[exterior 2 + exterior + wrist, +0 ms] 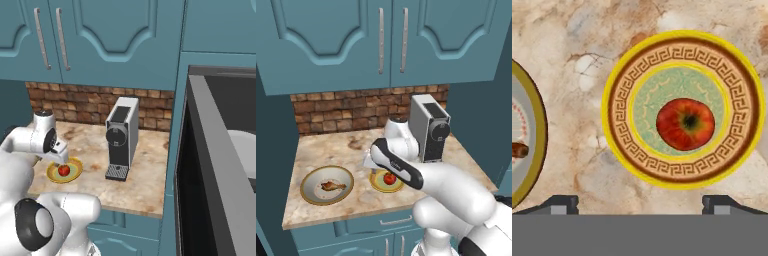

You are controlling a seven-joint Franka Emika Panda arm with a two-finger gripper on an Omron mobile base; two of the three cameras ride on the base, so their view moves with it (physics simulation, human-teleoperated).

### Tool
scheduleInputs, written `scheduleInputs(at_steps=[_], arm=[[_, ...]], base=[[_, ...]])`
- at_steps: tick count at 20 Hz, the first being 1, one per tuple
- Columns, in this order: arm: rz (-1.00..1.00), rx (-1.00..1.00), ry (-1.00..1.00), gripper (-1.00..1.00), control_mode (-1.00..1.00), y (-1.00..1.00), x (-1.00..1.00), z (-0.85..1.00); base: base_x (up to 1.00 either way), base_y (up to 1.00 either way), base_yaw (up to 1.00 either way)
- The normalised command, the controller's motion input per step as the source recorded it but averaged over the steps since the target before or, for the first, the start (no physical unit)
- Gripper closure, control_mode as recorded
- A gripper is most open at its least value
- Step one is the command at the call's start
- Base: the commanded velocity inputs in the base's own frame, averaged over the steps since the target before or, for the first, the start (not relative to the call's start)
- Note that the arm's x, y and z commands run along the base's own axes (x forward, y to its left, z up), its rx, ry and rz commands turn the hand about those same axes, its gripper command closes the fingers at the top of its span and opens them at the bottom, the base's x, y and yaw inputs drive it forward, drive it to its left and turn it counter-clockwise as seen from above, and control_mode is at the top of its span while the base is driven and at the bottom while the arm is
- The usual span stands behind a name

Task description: Remove the apple from the bowl and place it on the small plate. Then place the bowl with only the chicken drumstick in the microwave, close the door, and press the start button to microwave the chicken drumstick.

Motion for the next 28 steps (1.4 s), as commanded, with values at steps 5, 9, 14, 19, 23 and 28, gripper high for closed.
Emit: scheduleInputs(at_steps=[5, 9, 14, 19, 23, 28], arm=[[0.03, -0.01, 0.00, -1.00, -1.00, 0.68, -0.10, -0.19], [0.00, 0.00, 0.00, -1.00, -1.00, 0.45, 0.02, 0.04], [0.02, 0.00, 0.00, -1.00, -1.00, 0.37, 0.37, -0.10], [0.02, 0.01, 0.00, -1.00, -1.00, 0.28, 0.40, -0.29], [0.01, 0.00, 0.05, -1.00, -1.00, 0.08, 0.01, -0.12], [0.00, 0.08, 0.00, -1.00, -1.00, 0.07, 0.19, -0.26]], base=[[0.00, 0.00, 0.00], [0.00, 0.00, 0.00], [0.00, 0.00, 0.00], [0.00, 0.00, 0.00], [0.00, 0.00, 0.00], [0.00, 0.00, 0.00]])
